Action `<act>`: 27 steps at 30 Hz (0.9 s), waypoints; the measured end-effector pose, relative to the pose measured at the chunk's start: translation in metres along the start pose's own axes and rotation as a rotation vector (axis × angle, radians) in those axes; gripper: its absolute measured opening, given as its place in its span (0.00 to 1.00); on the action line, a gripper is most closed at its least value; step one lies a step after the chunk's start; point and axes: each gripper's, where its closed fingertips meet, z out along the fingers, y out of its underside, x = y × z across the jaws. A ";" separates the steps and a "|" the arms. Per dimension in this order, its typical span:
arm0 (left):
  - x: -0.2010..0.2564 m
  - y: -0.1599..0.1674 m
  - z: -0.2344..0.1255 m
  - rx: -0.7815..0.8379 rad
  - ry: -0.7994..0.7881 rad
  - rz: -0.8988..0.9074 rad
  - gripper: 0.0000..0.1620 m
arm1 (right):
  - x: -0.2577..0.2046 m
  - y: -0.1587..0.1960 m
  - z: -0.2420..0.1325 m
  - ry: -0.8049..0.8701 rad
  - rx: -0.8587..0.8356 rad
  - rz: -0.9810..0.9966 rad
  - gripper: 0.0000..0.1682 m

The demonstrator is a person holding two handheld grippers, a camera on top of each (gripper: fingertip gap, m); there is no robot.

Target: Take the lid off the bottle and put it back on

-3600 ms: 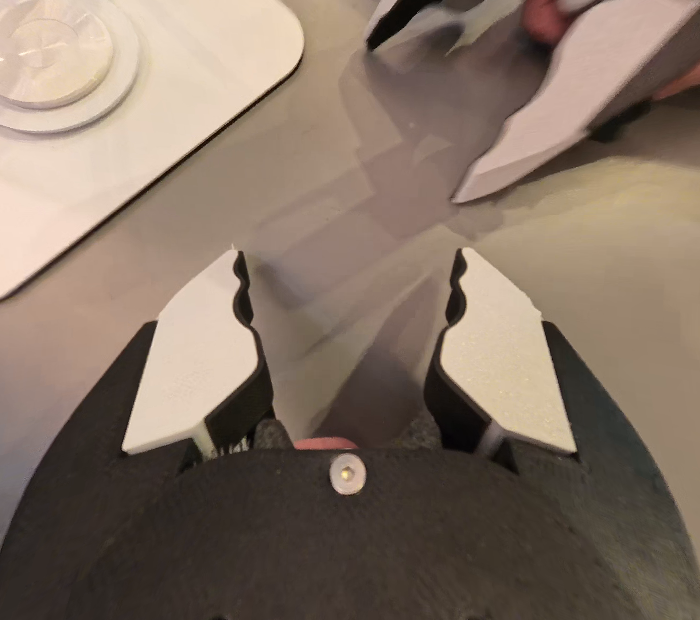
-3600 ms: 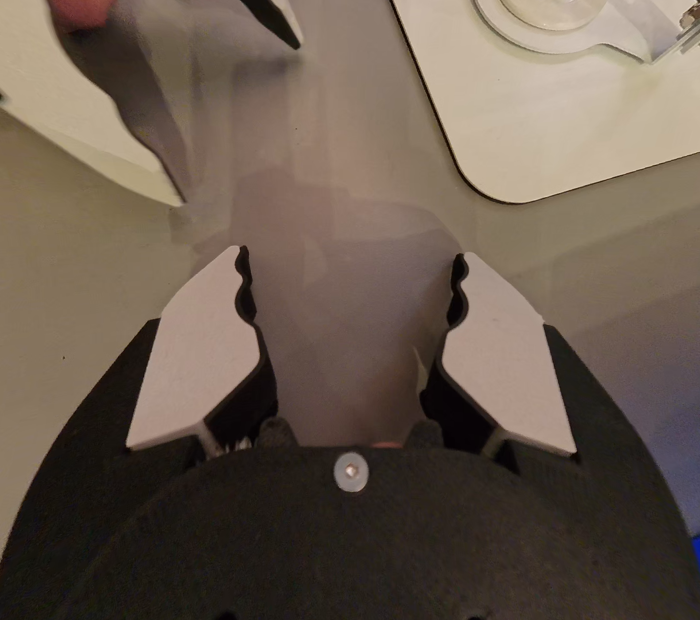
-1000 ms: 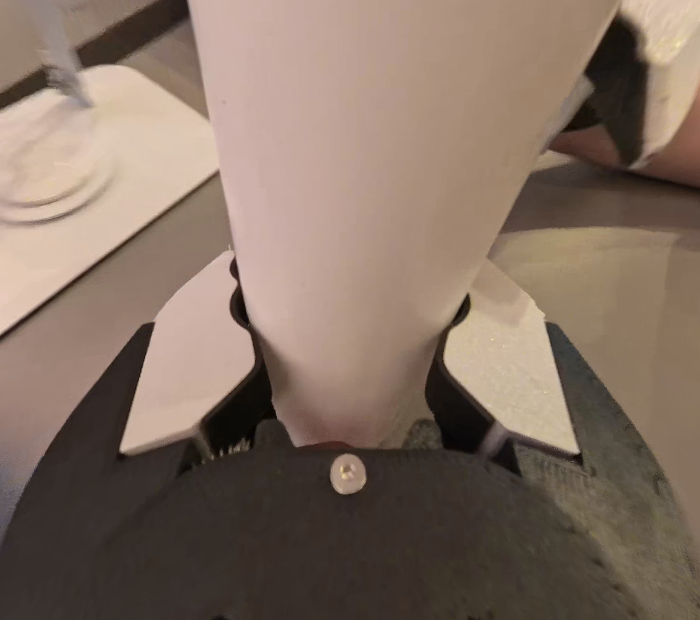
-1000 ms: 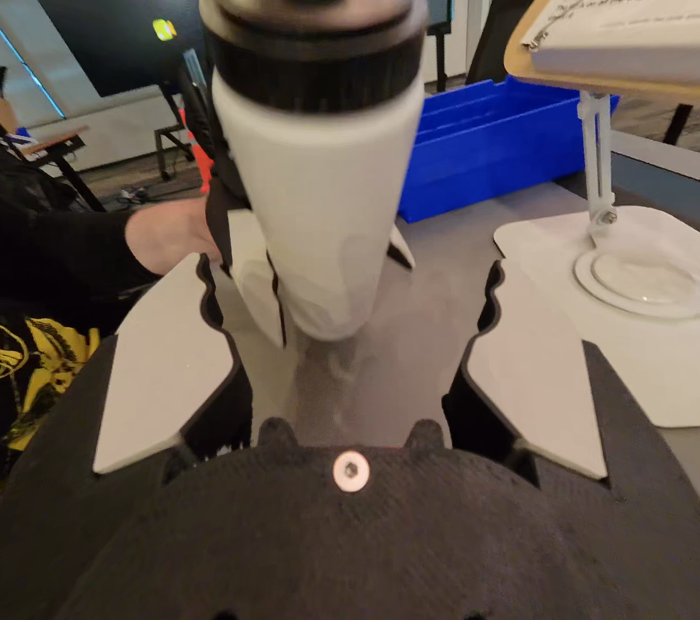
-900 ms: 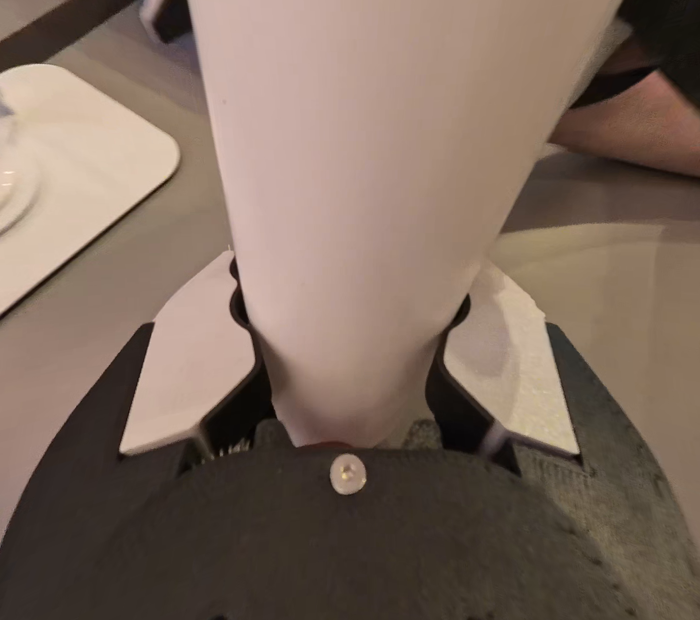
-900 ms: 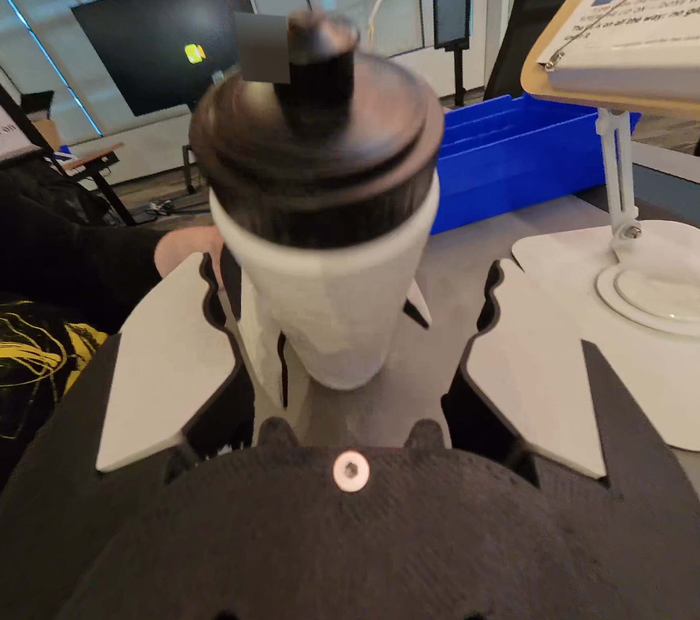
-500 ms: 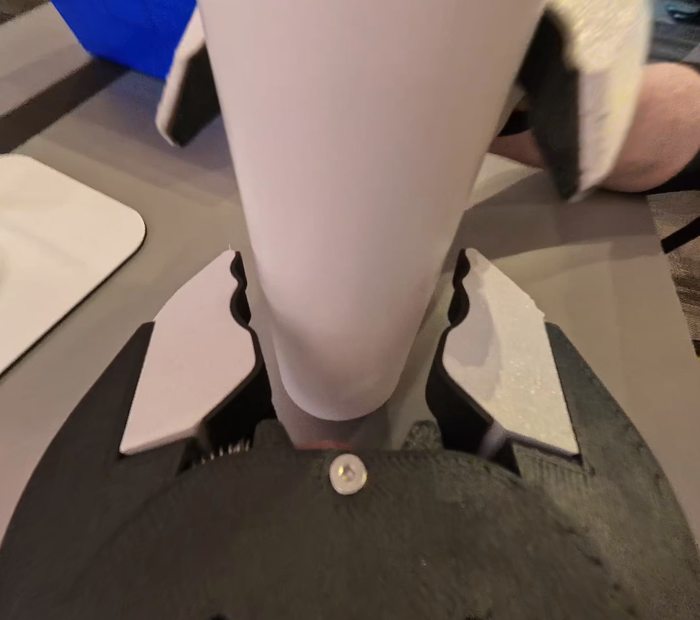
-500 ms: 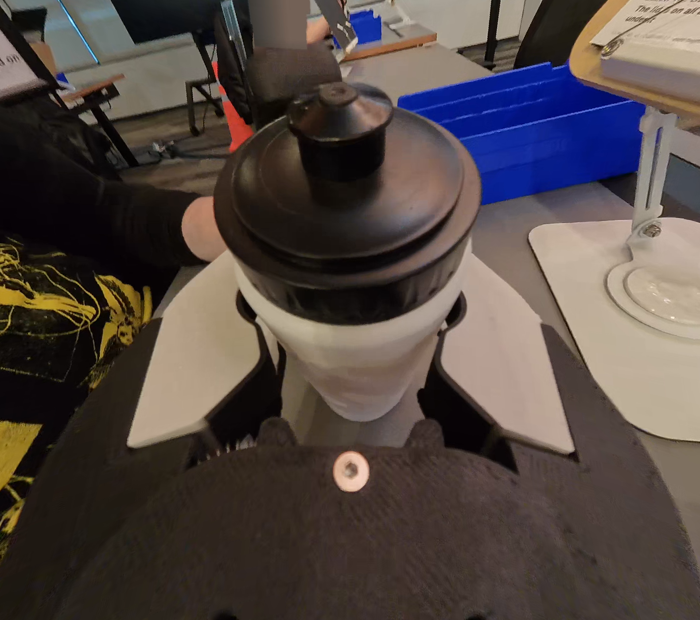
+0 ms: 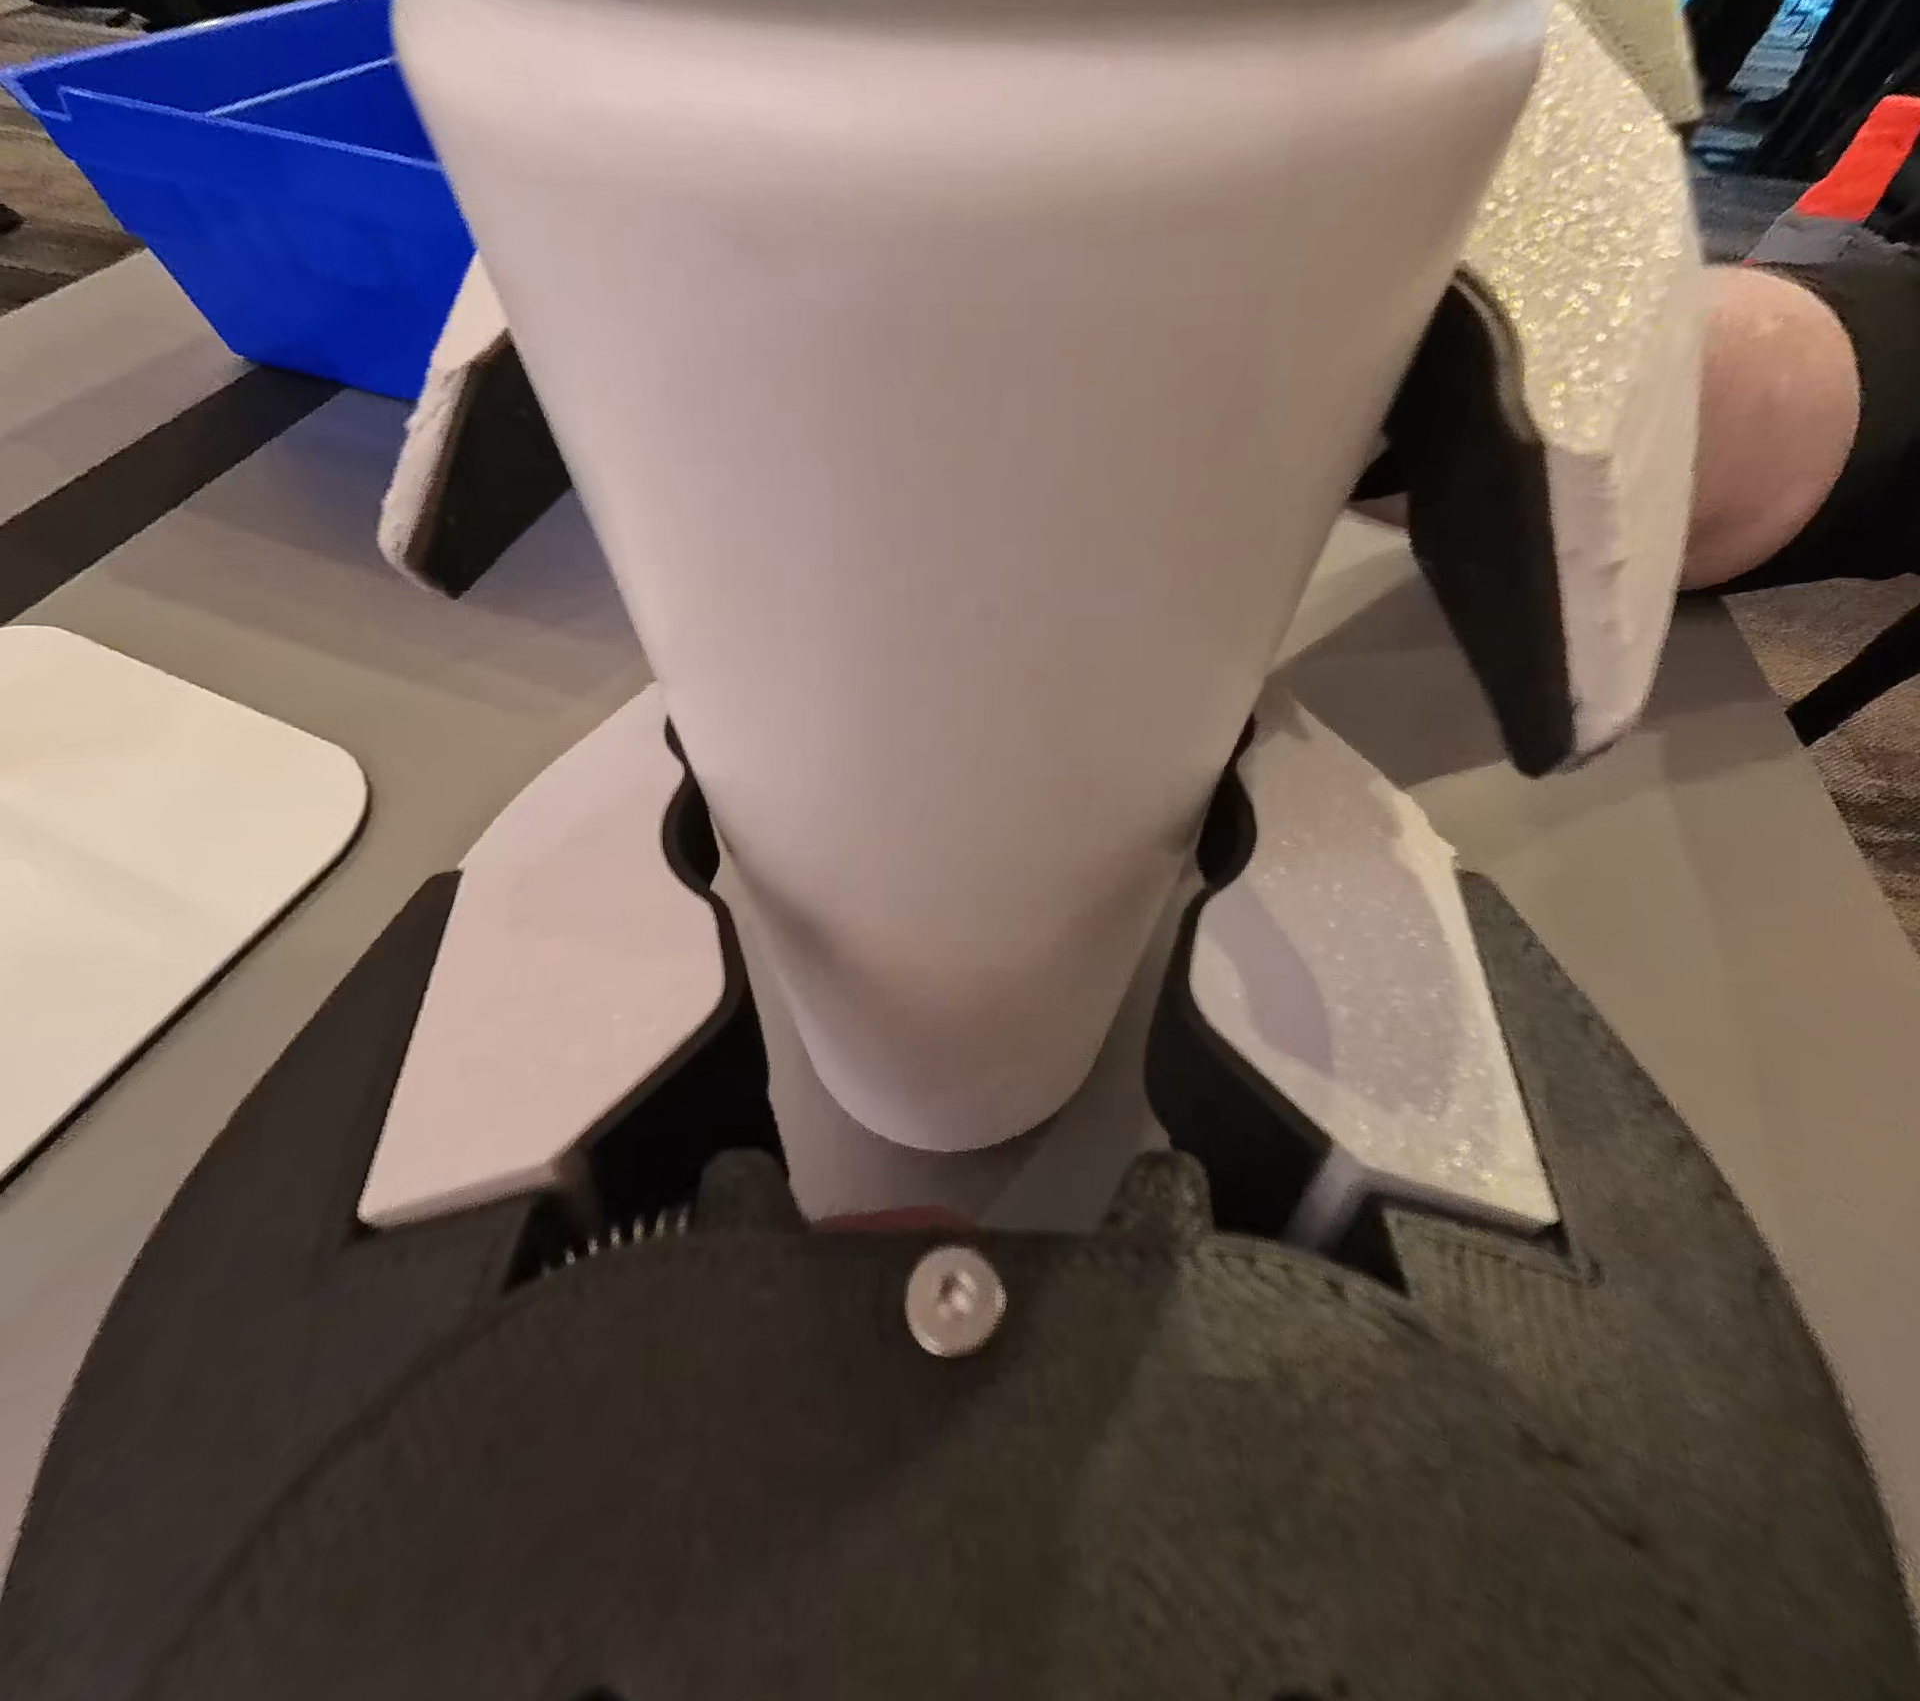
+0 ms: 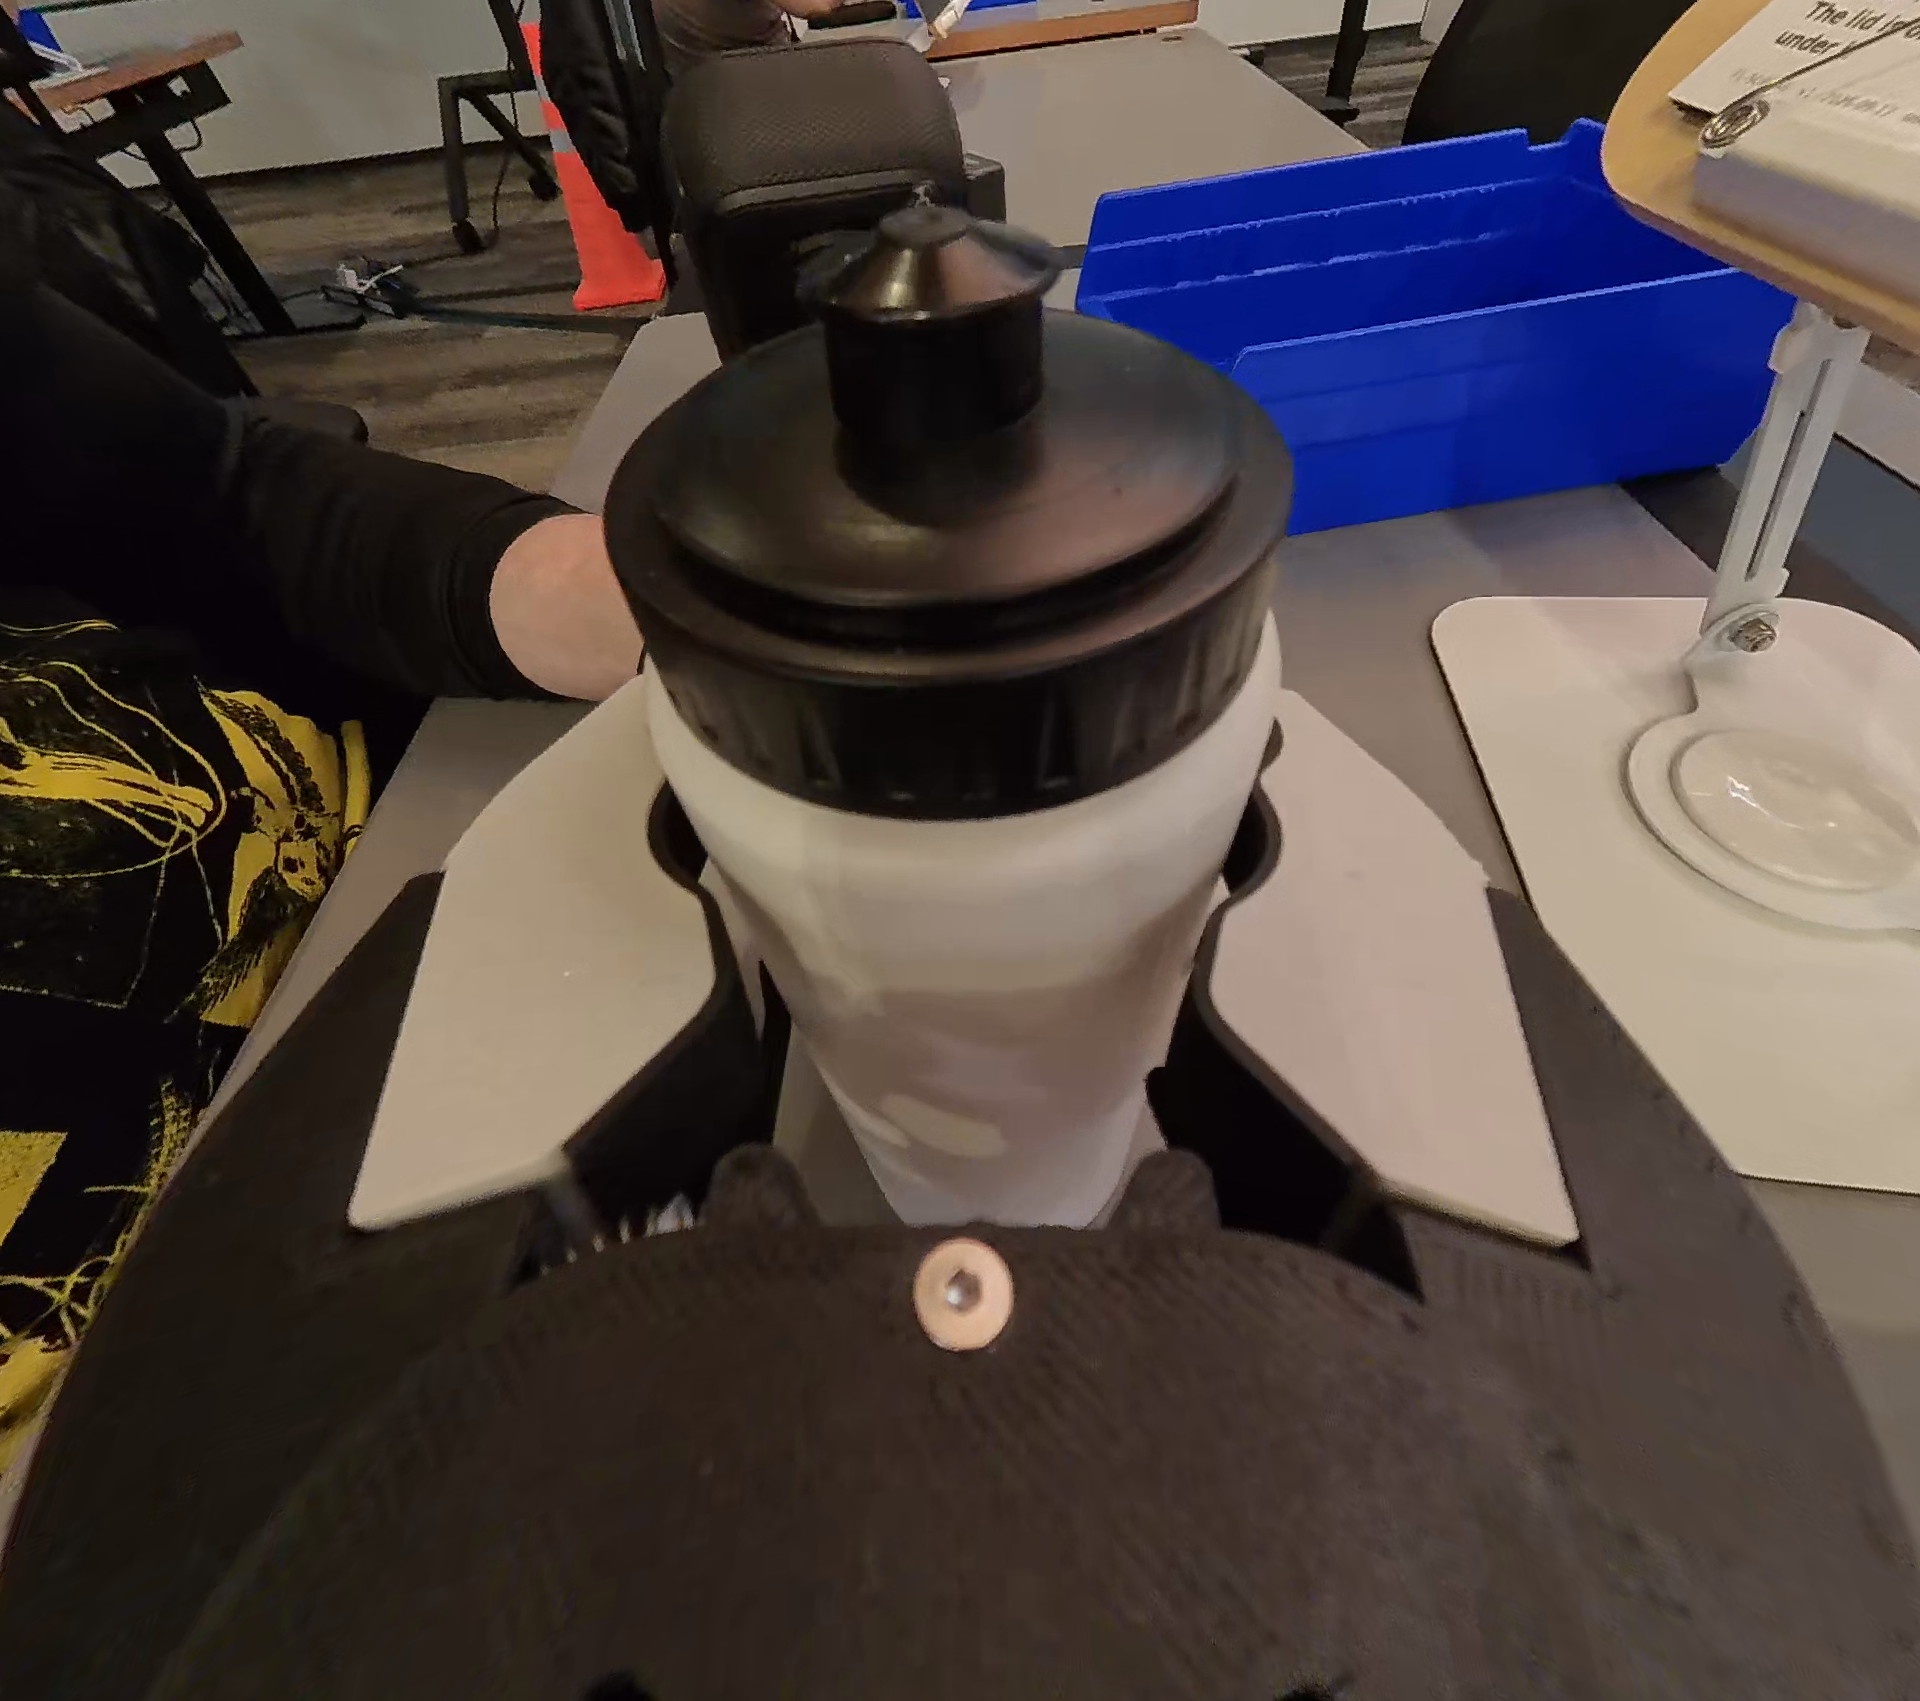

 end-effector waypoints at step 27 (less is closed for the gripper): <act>0.001 -0.002 0.012 0.010 0.026 0.003 0.56 | 0.002 0.012 -0.024 -0.118 -0.041 0.027 0.53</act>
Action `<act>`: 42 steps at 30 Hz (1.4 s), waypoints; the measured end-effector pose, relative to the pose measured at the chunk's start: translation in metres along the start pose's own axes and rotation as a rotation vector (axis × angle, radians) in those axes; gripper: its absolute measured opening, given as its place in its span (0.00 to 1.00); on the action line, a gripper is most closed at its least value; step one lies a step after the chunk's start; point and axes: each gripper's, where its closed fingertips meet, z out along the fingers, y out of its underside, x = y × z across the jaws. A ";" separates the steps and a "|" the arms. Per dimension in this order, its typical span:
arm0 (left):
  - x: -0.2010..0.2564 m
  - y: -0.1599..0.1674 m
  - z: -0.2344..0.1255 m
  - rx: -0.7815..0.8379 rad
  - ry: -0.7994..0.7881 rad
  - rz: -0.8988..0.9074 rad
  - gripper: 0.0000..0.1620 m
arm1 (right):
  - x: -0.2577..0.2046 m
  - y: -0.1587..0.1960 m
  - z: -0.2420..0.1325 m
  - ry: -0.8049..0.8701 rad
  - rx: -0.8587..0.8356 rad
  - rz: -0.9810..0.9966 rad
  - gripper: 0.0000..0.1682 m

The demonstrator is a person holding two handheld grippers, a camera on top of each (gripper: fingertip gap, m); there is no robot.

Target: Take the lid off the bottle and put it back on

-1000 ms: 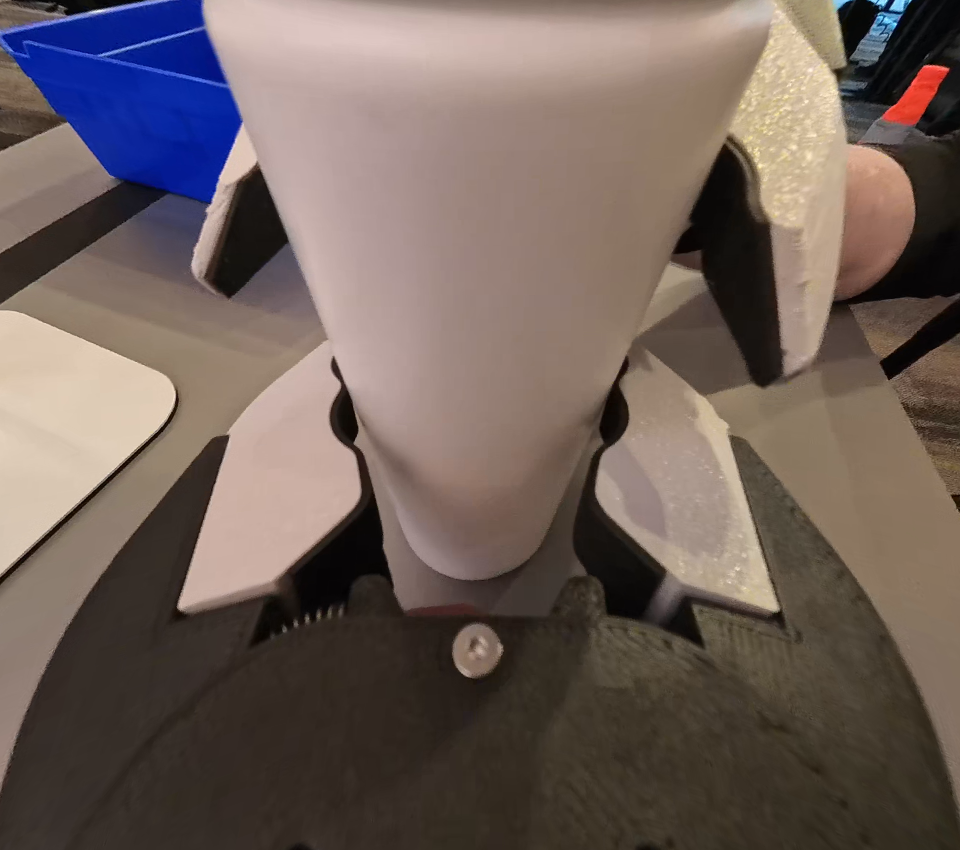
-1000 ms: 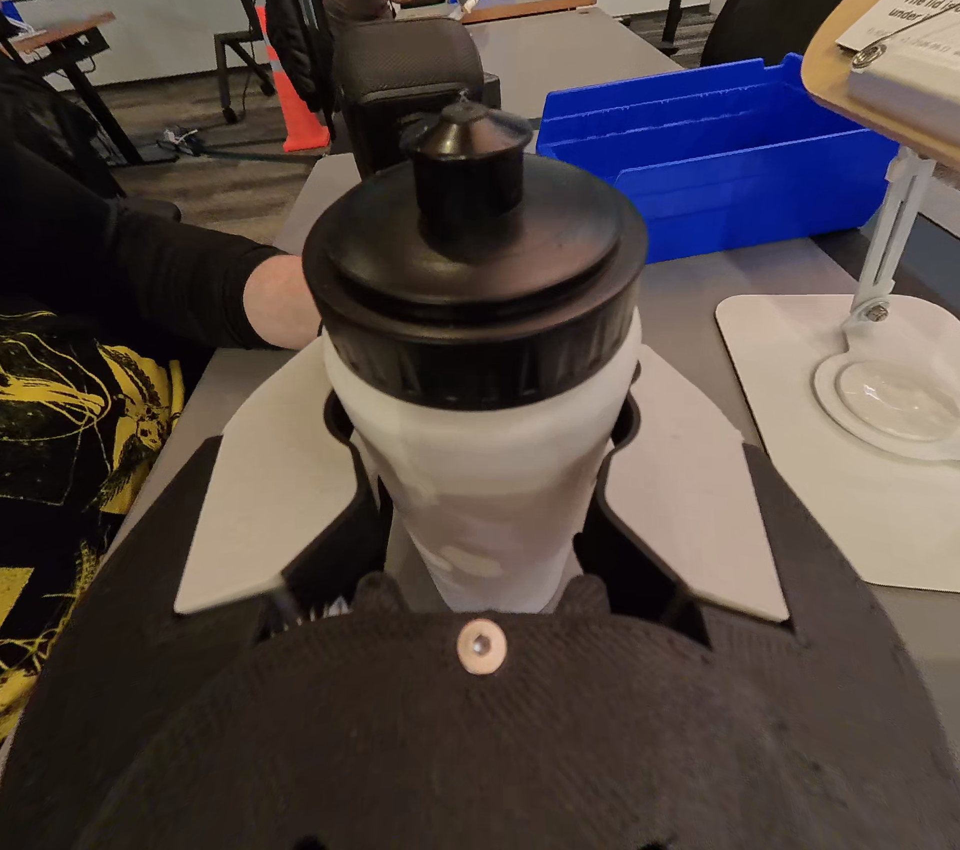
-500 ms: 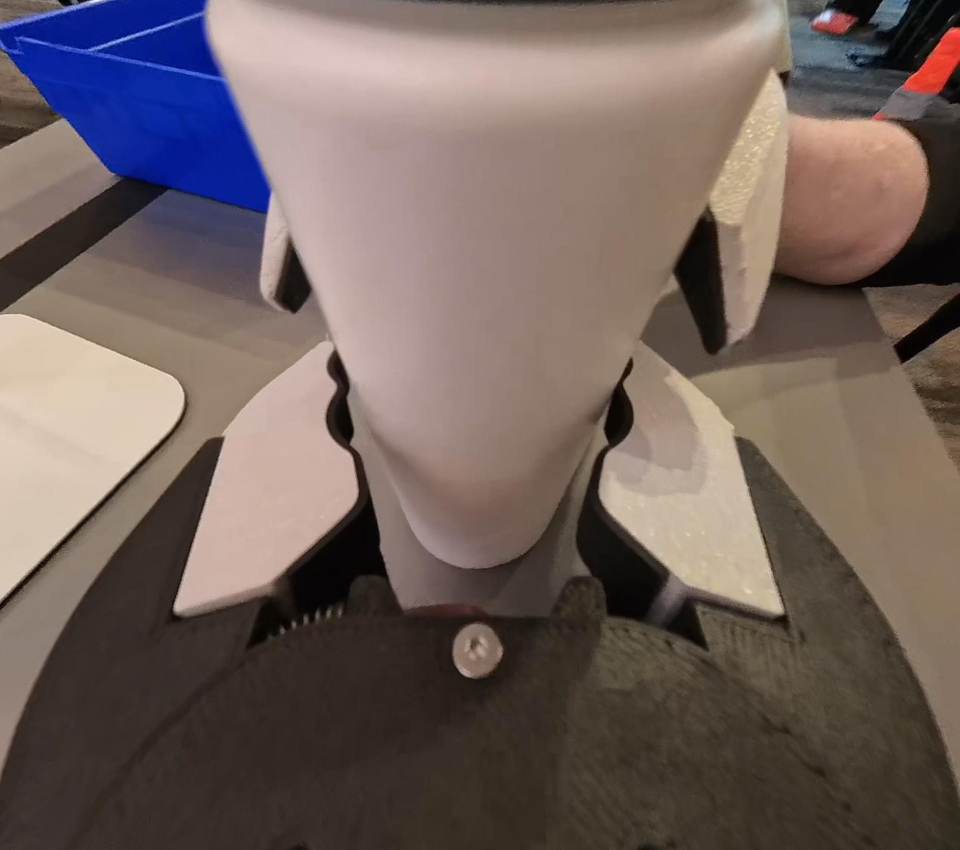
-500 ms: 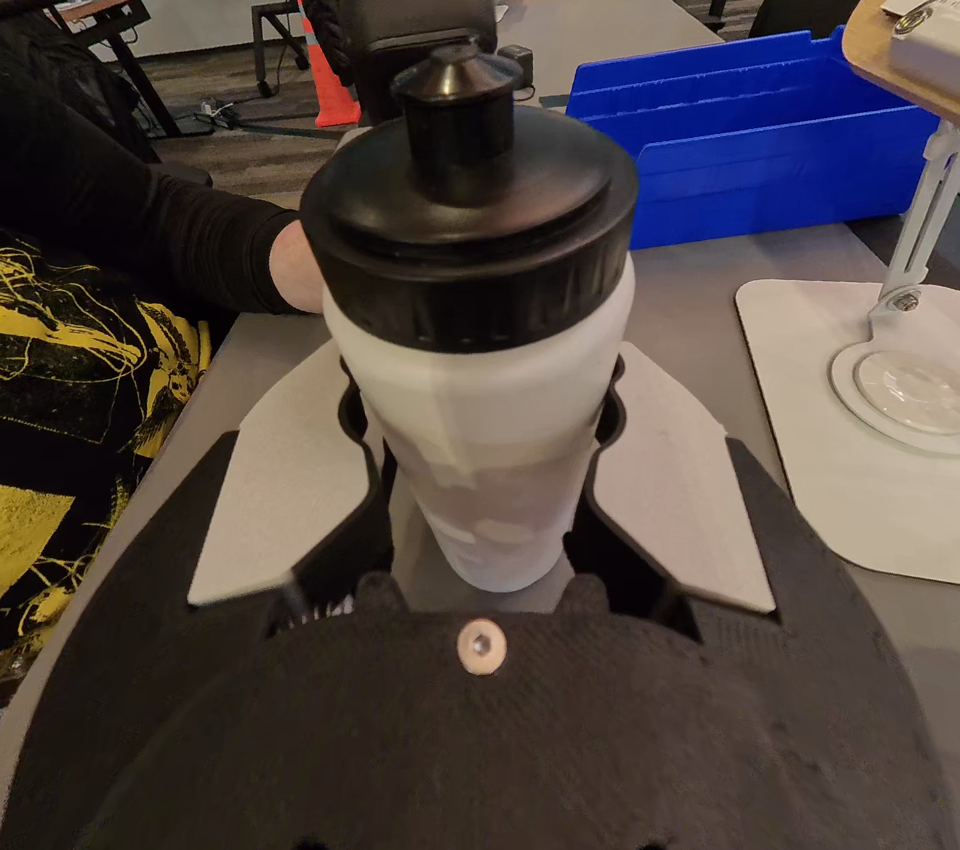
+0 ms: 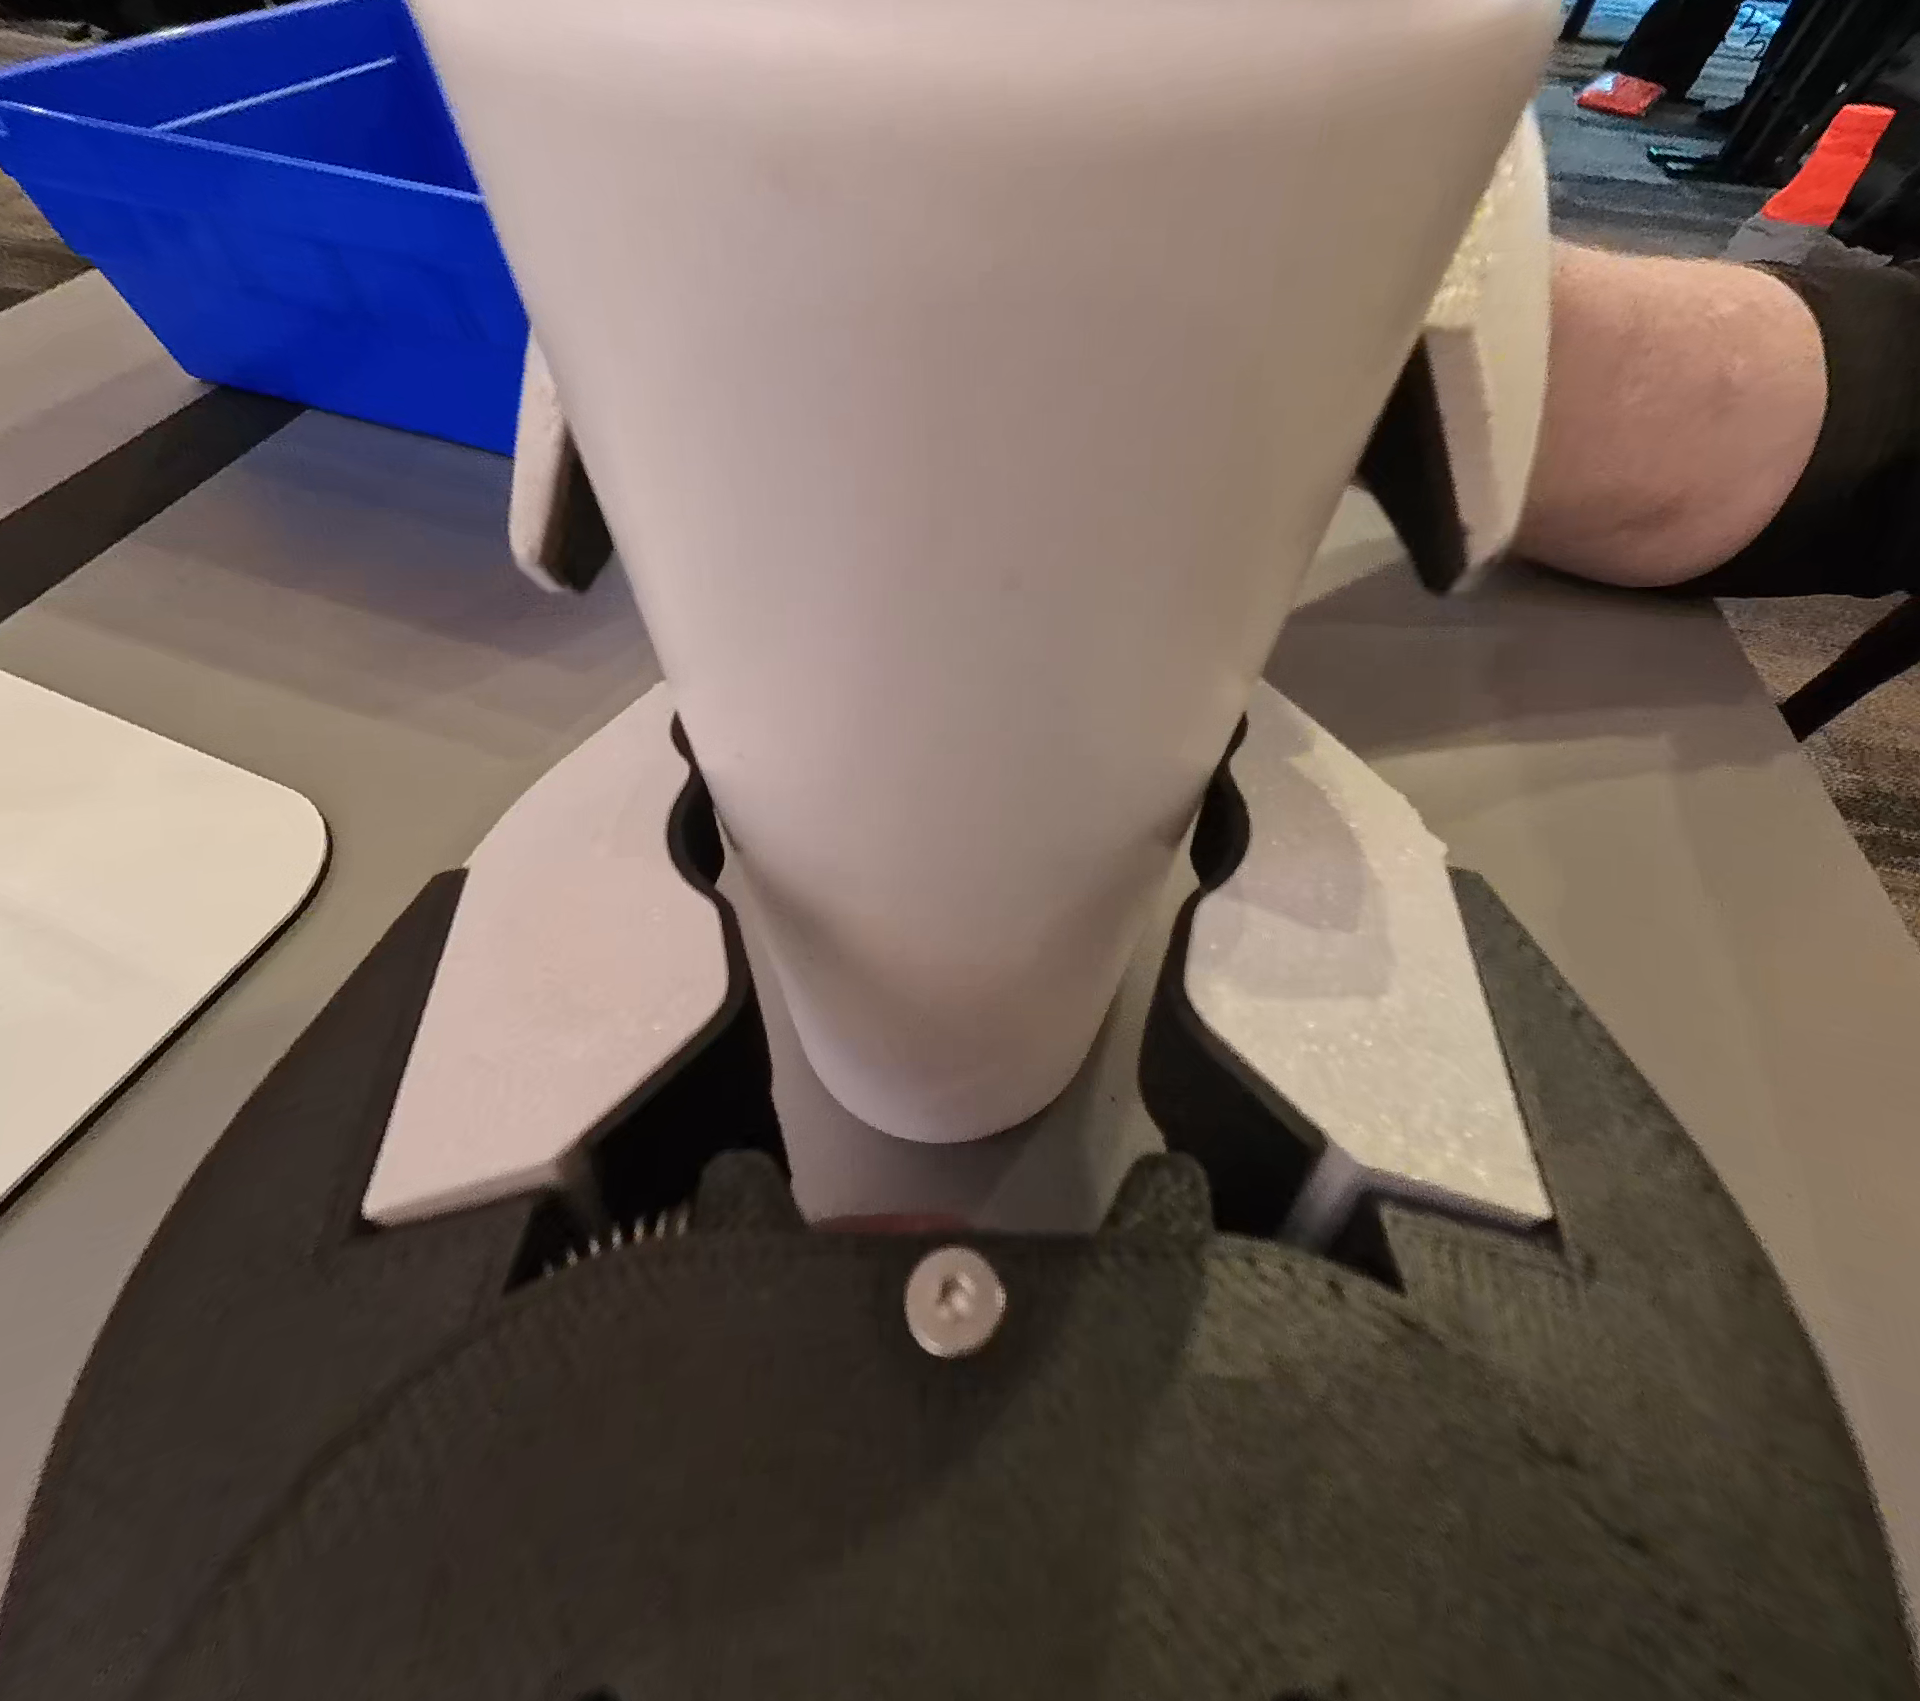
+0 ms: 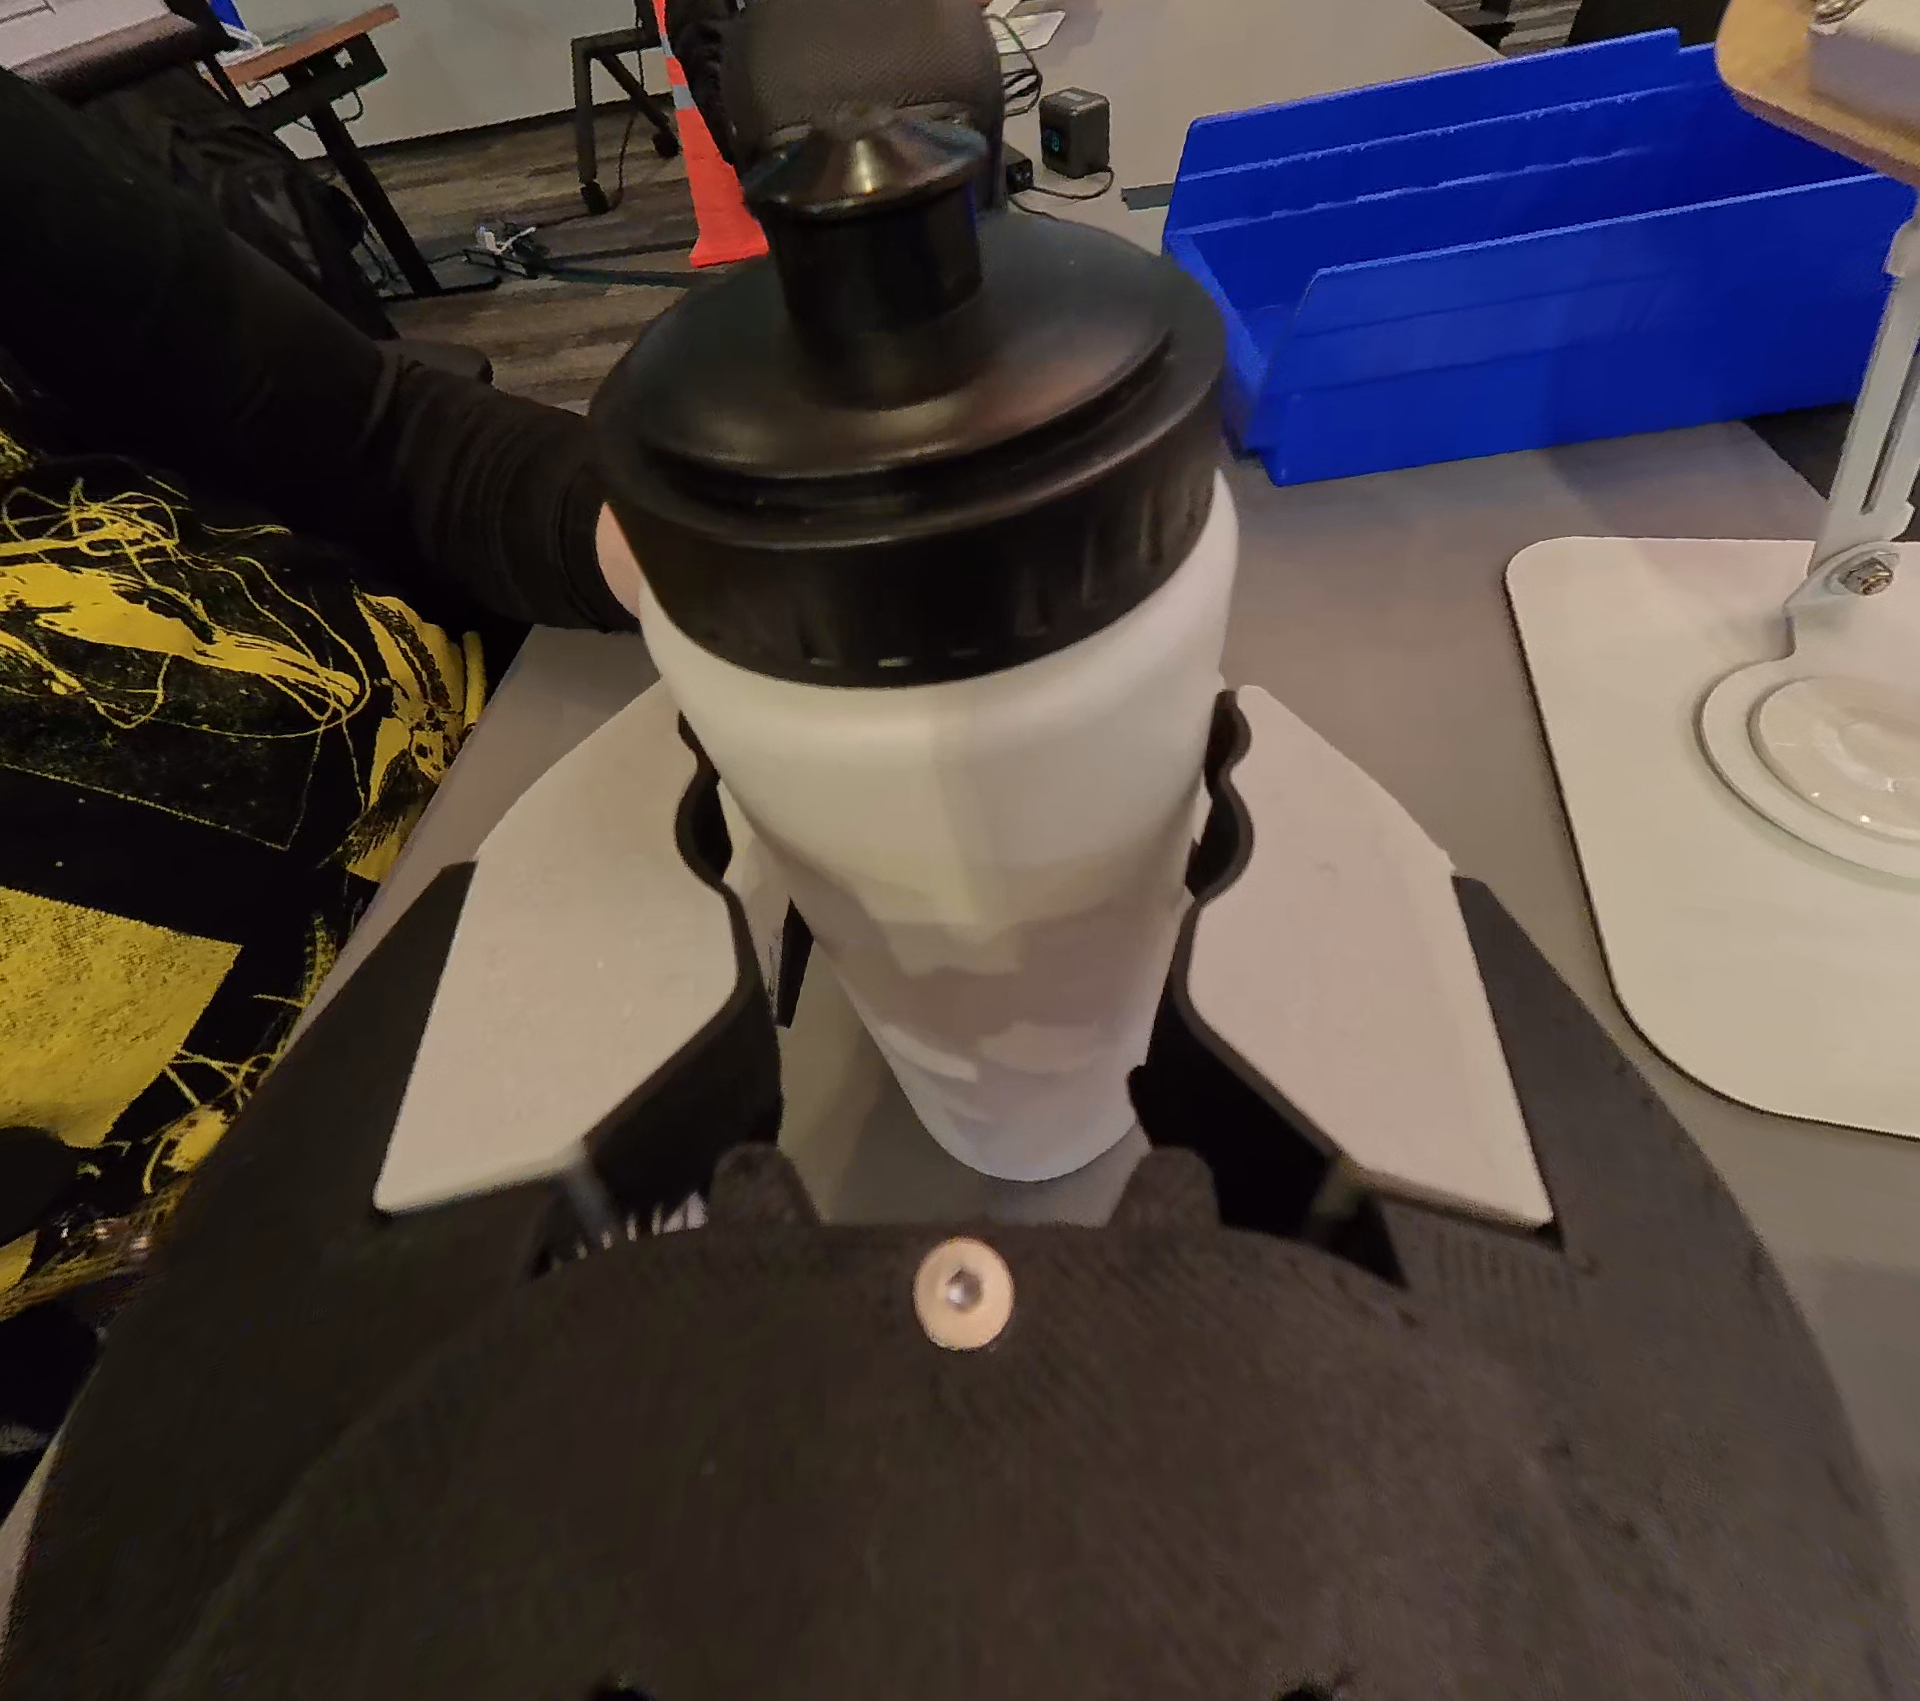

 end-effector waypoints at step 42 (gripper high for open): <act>-0.005 0.001 0.002 0.007 -0.038 0.040 0.53 | -0.005 -0.039 -0.035 0.284 -0.856 0.234 0.43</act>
